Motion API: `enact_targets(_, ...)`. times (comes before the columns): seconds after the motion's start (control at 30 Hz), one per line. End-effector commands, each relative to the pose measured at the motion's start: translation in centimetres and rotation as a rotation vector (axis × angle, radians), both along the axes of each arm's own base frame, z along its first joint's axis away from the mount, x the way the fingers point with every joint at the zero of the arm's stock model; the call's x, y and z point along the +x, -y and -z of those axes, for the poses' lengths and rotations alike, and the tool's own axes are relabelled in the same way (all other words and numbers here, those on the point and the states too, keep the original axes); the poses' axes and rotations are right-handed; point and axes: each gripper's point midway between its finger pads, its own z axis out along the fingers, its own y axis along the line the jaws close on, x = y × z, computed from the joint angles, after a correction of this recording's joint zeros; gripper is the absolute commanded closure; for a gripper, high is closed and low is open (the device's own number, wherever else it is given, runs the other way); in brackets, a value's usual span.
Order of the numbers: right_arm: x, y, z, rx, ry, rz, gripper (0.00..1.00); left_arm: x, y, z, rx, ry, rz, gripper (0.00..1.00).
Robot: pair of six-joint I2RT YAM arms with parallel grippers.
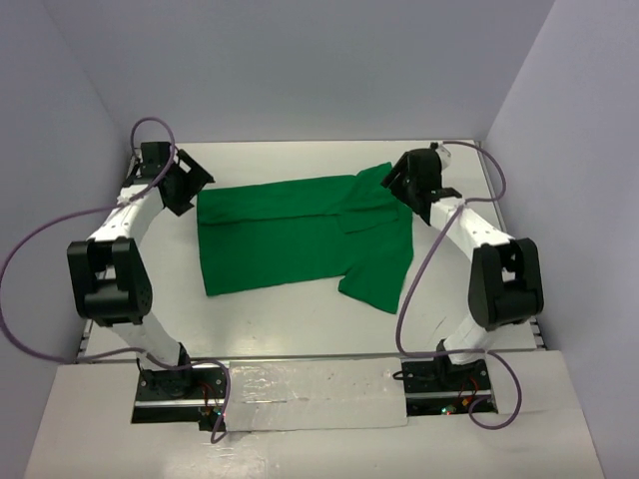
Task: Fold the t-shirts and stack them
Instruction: Fold the flattened tshirt in 1/3 of the way
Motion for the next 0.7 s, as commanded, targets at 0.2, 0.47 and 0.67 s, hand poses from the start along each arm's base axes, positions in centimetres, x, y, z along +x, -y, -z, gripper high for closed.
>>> enact_targets(0.2,0.2,2.0,4.7,-0.007,-0.170,-0.067,0.39,1.8,2.9,3.8,-0.045,-0.065,0.103,0.06)
enact_targets(0.47,-1.1,1.6,9.8,0.001,-0.277,-0.096,0.49,1.5,4.4,4.9,-0.043,-0.087,0.134,0.06)
enact_targets(0.67,-1.0,1.7,11.1,0.000,-0.304,-0.083,0.50,1.6,4.4,4.8,-0.040,-0.087,0.136,0.06)
